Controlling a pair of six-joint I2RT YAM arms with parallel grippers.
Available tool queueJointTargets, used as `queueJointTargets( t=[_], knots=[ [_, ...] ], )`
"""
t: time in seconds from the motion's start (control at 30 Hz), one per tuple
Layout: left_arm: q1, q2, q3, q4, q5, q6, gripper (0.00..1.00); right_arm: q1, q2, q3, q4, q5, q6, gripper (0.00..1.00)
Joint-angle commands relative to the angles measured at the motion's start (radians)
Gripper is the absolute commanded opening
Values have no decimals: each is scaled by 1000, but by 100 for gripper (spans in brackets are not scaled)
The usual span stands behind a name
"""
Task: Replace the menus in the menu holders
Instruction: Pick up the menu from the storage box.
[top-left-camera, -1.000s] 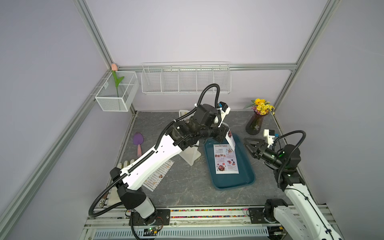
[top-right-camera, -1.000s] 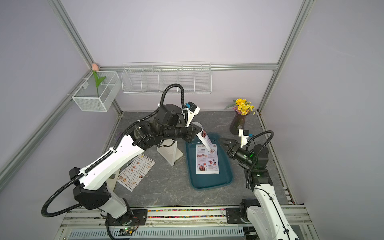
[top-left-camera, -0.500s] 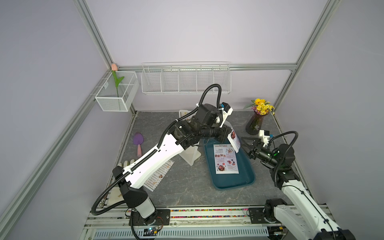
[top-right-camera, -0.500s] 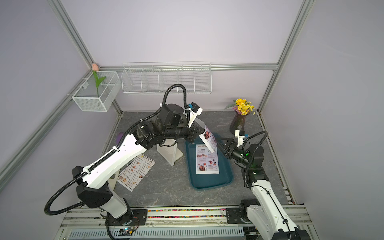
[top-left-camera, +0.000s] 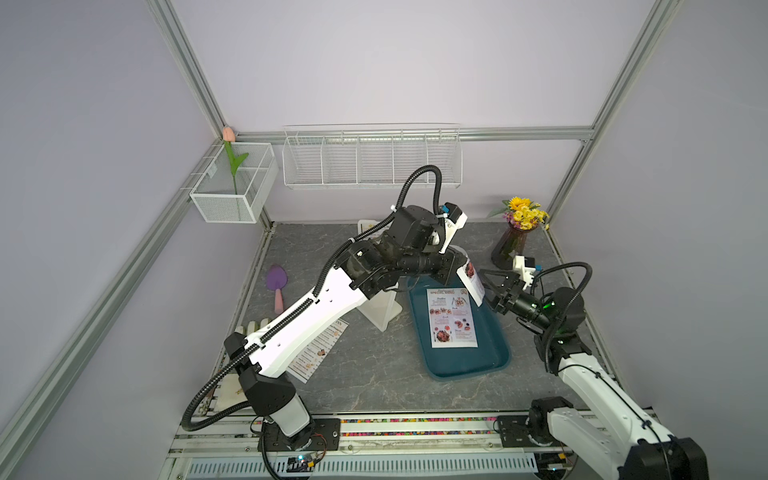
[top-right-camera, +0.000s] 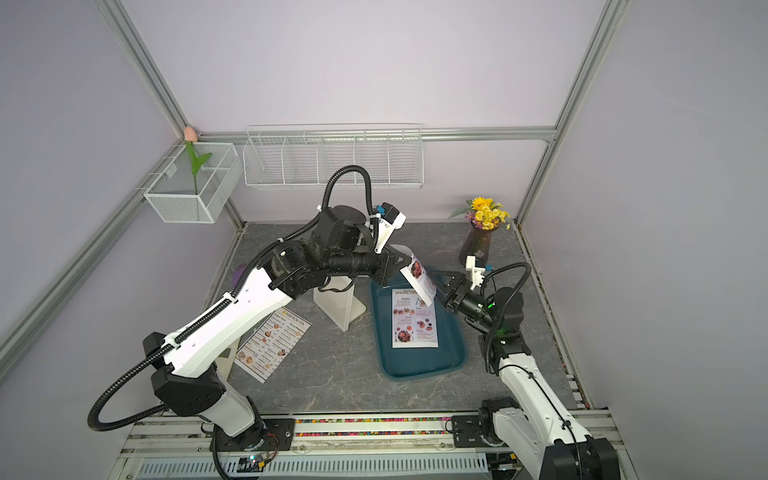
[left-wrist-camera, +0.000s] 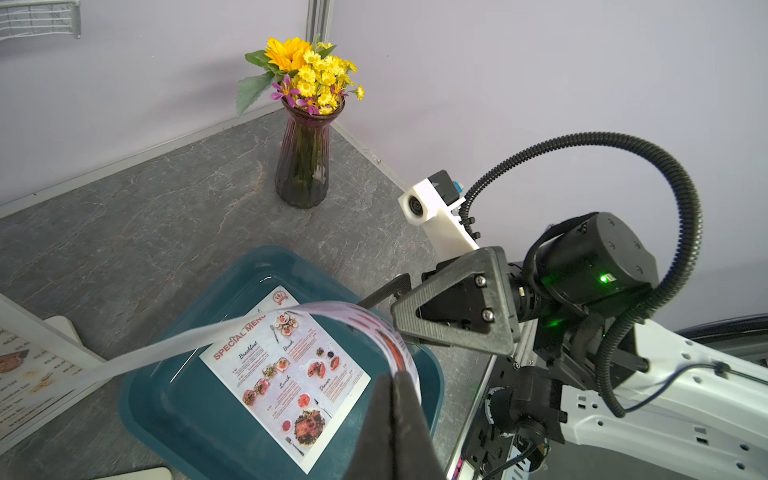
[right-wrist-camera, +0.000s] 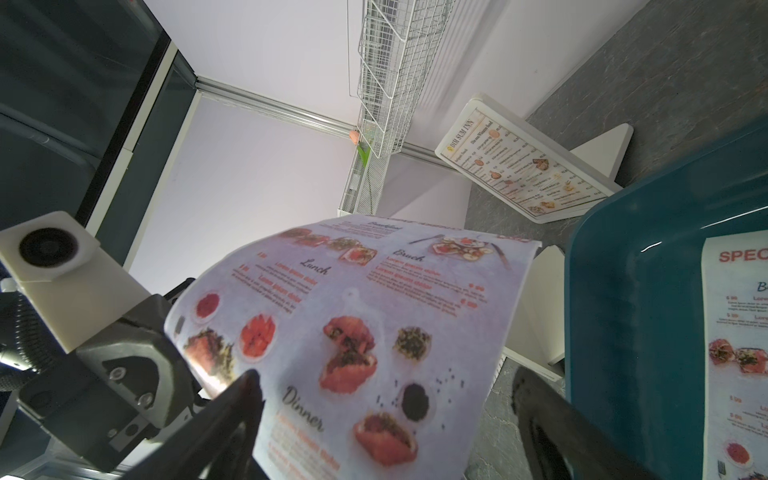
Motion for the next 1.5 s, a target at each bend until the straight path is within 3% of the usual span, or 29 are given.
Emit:
queueJointTargets(
  t=[0.0, 1.03, 1.47],
  knots=[
    [7, 19, 33, 5, 13, -7, 0, 6, -1, -12, 65, 5, 29, 96],
    [12, 11, 9, 30, 57, -23, 0, 13, 51, -7, 126, -4, 49, 97],
    [15, 23, -3, 43, 58, -15, 0, 14, -7, 12, -40, 15, 49, 94]
  ],
)
